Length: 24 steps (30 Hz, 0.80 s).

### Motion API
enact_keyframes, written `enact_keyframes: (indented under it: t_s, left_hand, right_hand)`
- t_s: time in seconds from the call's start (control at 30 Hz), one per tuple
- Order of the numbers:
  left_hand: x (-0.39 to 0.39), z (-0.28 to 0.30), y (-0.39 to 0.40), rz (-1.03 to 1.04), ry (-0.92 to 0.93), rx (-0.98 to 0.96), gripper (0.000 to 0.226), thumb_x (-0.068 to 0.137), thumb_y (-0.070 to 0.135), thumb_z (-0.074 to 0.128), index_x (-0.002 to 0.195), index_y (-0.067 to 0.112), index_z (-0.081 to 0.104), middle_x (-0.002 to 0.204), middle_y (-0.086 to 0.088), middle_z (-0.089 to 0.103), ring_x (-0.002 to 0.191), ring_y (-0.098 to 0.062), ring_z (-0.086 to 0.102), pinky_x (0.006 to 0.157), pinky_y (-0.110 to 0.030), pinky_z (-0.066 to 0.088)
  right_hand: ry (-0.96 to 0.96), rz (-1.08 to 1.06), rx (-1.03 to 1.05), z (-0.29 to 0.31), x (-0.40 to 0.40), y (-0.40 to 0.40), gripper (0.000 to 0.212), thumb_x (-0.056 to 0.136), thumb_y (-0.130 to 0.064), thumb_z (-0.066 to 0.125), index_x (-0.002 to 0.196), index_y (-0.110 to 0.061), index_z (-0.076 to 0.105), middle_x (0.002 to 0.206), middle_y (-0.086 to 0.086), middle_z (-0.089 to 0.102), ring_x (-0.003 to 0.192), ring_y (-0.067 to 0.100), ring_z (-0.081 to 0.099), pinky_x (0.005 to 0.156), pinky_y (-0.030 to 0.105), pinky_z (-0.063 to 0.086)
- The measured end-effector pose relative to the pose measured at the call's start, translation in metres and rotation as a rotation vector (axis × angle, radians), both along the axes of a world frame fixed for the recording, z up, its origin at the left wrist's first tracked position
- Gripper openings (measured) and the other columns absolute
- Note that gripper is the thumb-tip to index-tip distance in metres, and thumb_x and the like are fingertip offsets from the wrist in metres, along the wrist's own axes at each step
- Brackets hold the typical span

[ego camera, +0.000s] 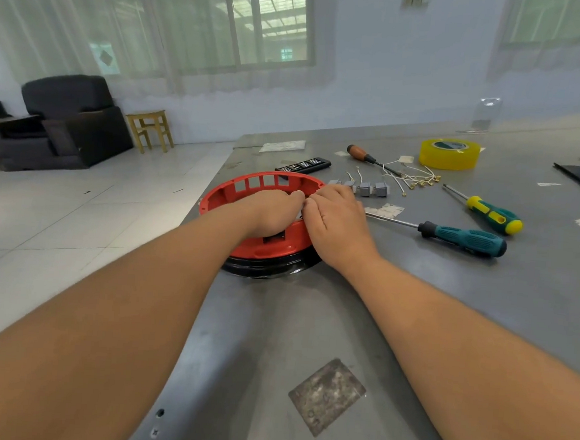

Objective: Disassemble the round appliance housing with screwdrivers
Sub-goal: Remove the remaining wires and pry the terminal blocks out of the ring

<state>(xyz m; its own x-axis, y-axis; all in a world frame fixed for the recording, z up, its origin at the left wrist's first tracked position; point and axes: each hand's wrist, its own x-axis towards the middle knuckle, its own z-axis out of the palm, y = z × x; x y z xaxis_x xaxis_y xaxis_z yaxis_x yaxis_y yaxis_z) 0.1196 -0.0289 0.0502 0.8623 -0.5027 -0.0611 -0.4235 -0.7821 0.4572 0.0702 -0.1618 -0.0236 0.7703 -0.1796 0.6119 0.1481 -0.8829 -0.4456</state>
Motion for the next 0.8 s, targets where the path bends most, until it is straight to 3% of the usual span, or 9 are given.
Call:
enact_keyframes:
  t_s: [0.1,0.17,0.27,0.3,0.37,0.43,0.5,0.67,0.8]
  left_hand:
    - [0.001,-0.001,0.000,0.056,0.017,-0.107,0.030,0.115,0.016,0.025,0.122,0.005,0.051,0.136,-0.022,0.062,0.112,-0.032,0.056,0.089,-0.036,0.037]
    - [0.000,-0.001,0.000,0.047,-0.037,-0.074,0.028,0.114,0.013,0.029,0.127,0.001,0.051,0.131,-0.023,0.064,0.113,-0.035,0.060,0.086,-0.037,0.039]
    - [0.003,0.001,0.004,0.089,-0.020,-0.205,0.022,0.112,0.012,0.038,0.103,0.006,0.057,0.112,-0.023,0.067,0.081,-0.026,0.059,0.068,-0.035,0.044]
    - [0.007,0.002,0.007,0.097,-0.030,-0.261,0.029,0.112,0.015,0.037,0.088,0.013,0.054,0.105,-0.023,0.063,0.074,-0.026,0.058,0.065,-0.034,0.045]
    - [0.014,0.002,0.011,0.102,-0.013,-0.306,0.042,0.111,0.018,0.034,0.071,0.020,0.045,0.099,-0.025,0.062,0.078,-0.034,0.057,0.074,-0.034,0.046]
    - [0.017,0.000,0.012,0.096,0.018,-0.304,0.051,0.109,0.020,0.029,0.062,0.018,0.045,0.070,-0.010,0.066,0.075,-0.031,0.053,0.079,-0.039,0.042]
    - [0.014,0.000,0.013,0.054,-0.010,-0.296,0.058,0.110,0.027,0.024,0.057,0.015,0.046,0.051,0.002,0.055,0.071,-0.030,0.052,0.080,-0.040,0.041]
    - [0.010,0.001,0.015,0.043,-0.015,-0.336,0.094,0.103,0.075,0.013,0.046,0.018,0.059,0.049,0.001,0.063,0.056,-0.018,0.061,0.076,-0.039,0.050]
    - [0.006,0.004,0.019,0.048,0.099,-0.467,0.099,0.099,0.082,0.013,0.051,0.013,0.066,0.057,-0.006,0.069,0.049,-0.015,0.063,0.068,-0.034,0.051]
  right_hand:
    - [0.000,0.004,0.002,0.001,0.000,0.001,0.048,0.093,-0.046,0.017,0.077,-0.026,0.057,0.107,-0.001,0.065,0.117,0.020,0.043,0.090,0.039,0.035]
    - [0.002,0.002,0.007,0.002,0.000,0.002,0.050,0.095,-0.044,0.020,0.080,-0.022,0.061,0.108,0.000,0.066,0.117,0.021,0.044,0.093,0.041,0.038]
    - [0.004,-0.007,0.015,0.003,-0.002,0.003,0.045,0.094,-0.043,0.018,0.077,-0.025,0.056,0.105,-0.001,0.065,0.116,0.021,0.043,0.092,0.041,0.039]
    - [-0.001,-0.007,0.018,0.004,-0.003,0.003,0.043,0.093,-0.044,0.016,0.075,-0.027,0.051,0.103,-0.002,0.064,0.115,0.021,0.043,0.091,0.040,0.038]
    - [-0.014,-0.002,0.028,0.005,-0.004,0.005,0.039,0.091,-0.045,0.015,0.074,-0.028,0.046,0.099,-0.004,0.061,0.115,0.022,0.044,0.090,0.041,0.038]
    - [-0.022,0.000,0.035,0.006,-0.005,0.005,0.038,0.092,-0.044,0.015,0.074,-0.028,0.044,0.097,-0.005,0.059,0.115,0.023,0.045,0.091,0.041,0.039]
    - [-0.020,0.005,0.039,0.006,-0.005,0.005,0.038,0.092,-0.044,0.016,0.073,-0.028,0.044,0.095,-0.007,0.056,0.113,0.023,0.045,0.091,0.043,0.040]
    - [-0.015,-0.004,0.000,0.004,-0.006,0.005,0.049,0.099,-0.043,0.018,0.087,-0.022,0.061,0.109,0.000,0.064,0.119,0.022,0.046,0.097,0.042,0.035]
    - [-0.112,-0.030,-0.047,0.008,-0.011,0.010,0.048,0.102,-0.048,0.027,0.110,-0.020,0.065,0.118,-0.004,0.062,0.121,0.020,0.046,0.102,0.039,0.030]
